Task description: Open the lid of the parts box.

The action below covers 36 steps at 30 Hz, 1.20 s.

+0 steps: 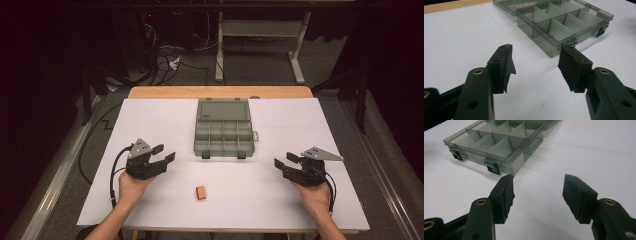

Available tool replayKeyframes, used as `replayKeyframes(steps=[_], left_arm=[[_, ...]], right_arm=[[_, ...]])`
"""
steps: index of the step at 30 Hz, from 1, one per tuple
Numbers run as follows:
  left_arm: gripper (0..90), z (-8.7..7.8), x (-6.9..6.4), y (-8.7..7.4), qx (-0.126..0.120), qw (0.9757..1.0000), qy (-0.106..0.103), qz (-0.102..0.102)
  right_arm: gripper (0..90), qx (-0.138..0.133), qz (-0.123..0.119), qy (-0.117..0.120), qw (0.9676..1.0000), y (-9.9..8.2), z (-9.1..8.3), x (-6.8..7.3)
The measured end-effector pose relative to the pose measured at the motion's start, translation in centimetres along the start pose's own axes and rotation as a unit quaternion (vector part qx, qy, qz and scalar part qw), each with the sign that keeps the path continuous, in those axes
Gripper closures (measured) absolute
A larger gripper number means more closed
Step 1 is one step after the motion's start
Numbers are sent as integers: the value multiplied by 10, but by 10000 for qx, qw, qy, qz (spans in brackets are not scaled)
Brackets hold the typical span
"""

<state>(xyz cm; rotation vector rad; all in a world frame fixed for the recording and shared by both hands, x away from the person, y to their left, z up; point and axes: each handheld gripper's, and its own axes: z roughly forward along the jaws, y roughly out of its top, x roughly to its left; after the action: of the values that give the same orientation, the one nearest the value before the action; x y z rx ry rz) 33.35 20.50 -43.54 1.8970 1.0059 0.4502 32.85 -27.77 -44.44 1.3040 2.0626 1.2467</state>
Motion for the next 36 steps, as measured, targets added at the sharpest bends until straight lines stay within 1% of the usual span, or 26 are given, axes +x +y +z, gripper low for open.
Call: replayKeyframes(steps=[2, 3, 8, 15, 22, 26, 30, 32, 34, 36], left_arm=[[445, -2, 0, -2, -94, 9999, -45, -76], [443, -3, 0, -3, -85, 9999, -55, -95], [442, -8, -1, -10, -140, 9998, -22, -116], [437, -13, -2, -17, -125, 9999, 61, -61], [433, -19, -3, -23, -191, 9997, 99, -90], [431, -22, -3, -26, -206, 9997, 117, -81], [431, -26, -3, -29, -269, 9995, 120, -121], [431, -28, -2, -30, -281, 9994, 102, -177], [430, -30, -2, -31, -310, 9992, 69, -242], [428, -31, -2, -32, -316, 9992, 88, -227]], right_arm=[[419, -23, 4, -18, 10000, -2, -2, -1], [418, -23, -12, -26, 10000, -3, -3, -1], [401, -95, -41, -38, 9999, -7, -8, 0], [393, -131, -76, -35, 9999, -14, -15, 2], [385, -200, -76, -28, 9998, -21, -23, 2], [378, -213, -21, -57, 9998, -27, -27, 1], [376, -282, -20, -84, 9996, -31, -32, 1], [375, -312, -41, -94, 9995, -33, -35, 0], [374, -341, -6, -111, 9994, -35, -37, -1], [371, -362, -2, -118, 9993, -37, -39, -2]])
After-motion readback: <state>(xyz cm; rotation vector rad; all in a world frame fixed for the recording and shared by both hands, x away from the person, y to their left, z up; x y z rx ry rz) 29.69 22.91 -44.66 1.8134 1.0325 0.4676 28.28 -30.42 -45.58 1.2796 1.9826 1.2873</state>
